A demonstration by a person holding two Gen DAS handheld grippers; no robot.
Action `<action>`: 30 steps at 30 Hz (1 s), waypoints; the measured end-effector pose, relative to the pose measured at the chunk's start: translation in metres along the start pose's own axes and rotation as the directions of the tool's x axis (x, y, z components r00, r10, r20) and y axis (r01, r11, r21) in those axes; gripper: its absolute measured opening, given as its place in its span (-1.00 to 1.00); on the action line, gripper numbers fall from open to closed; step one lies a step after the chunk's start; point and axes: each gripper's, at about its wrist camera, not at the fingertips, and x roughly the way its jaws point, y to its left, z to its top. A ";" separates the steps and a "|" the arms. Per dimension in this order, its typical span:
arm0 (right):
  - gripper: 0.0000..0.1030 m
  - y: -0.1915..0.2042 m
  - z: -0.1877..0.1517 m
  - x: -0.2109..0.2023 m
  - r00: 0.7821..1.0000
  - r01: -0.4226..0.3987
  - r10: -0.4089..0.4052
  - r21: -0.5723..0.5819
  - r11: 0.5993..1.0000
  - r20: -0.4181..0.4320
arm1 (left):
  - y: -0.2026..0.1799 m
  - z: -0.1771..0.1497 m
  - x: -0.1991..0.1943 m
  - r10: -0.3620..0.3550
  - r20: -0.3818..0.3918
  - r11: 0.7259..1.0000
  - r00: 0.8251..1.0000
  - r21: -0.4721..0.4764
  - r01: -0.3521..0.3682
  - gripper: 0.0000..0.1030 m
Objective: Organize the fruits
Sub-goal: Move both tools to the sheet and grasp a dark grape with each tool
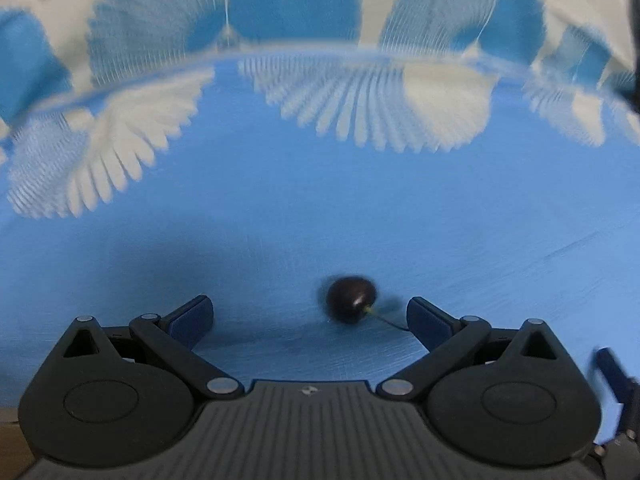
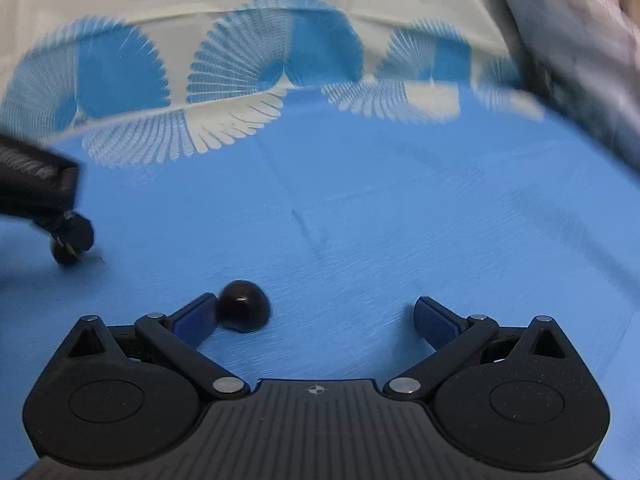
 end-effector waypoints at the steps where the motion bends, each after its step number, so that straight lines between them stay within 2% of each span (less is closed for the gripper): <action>1: 0.99 -0.002 0.000 0.001 1.000 -0.006 0.006 0.009 1.000 -0.004 | 0.000 -0.001 0.001 0.003 0.015 1.000 1.000 0.011 -0.003 1.00; 2: 0.99 -0.004 0.000 0.001 1.000 -0.015 0.015 0.020 1.000 -0.004 | -0.002 -0.003 0.000 0.009 0.035 1.000 0.999 0.020 -0.010 1.00; 5: 0.98 -0.001 0.000 0.002 1.000 -0.006 0.006 0.008 1.000 0.001 | -0.002 -0.004 0.001 0.012 0.031 0.999 0.999 0.029 -0.013 1.00; 7: 0.91 -0.001 0.000 -0.001 1.000 -0.017 0.017 0.003 1.000 0.003 | 0.000 -0.002 0.001 0.011 0.027 1.000 1.000 0.014 -0.012 0.99; 8: 0.66 0.000 0.000 -0.003 0.999 -0.033 0.033 -0.005 0.999 0.014 | -0.001 -0.003 -0.003 0.010 0.035 1.000 0.999 0.009 -0.010 0.84; 9: 0.18 0.003 0.000 -0.007 0.999 -0.043 0.044 -0.024 0.999 0.025 | -0.001 -0.004 -0.008 0.010 0.057 1.000 0.998 0.010 -0.010 0.47; 10: -0.08 0.006 0.000 -0.010 0.997 -0.074 0.075 -0.049 0.996 0.031 | -0.002 -0.004 -0.015 -0.003 0.088 1.000 0.996 0.029 0.000 0.20; 11: -0.46 0.009 0.000 -0.011 0.995 -0.099 0.101 -0.062 0.993 0.028 | -0.003 -0.004 -0.017 -0.025 0.096 0.998 0.995 0.055 0.019 -0.40; 12: -0.48 0.011 0.000 -0.013 0.995 -0.098 0.100 -0.069 0.993 0.028 | -0.005 -0.003 -0.019 -0.041 0.090 0.997 0.995 0.071 0.034 -0.51; 20: -0.48 -0.006 0.005 -0.016 0.992 -0.110 0.107 0.049 0.993 0.064 | -0.005 -0.012 -0.041 -0.033 0.103 0.997 0.994 0.071 0.026 -0.51; 25: -0.48 -0.012 0.005 -0.025 0.985 -0.140 0.132 0.073 0.987 0.107 | 0.002 -0.034 -0.086 -0.055 0.102 0.998 0.993 0.021 0.053 -0.51; 30: -0.48 -0.028 0.007 -0.066 0.986 -0.131 0.116 0.131 0.983 0.118 | 0.016 -0.078 -0.150 -0.062 0.111 0.998 0.992 0.000 0.062 -0.51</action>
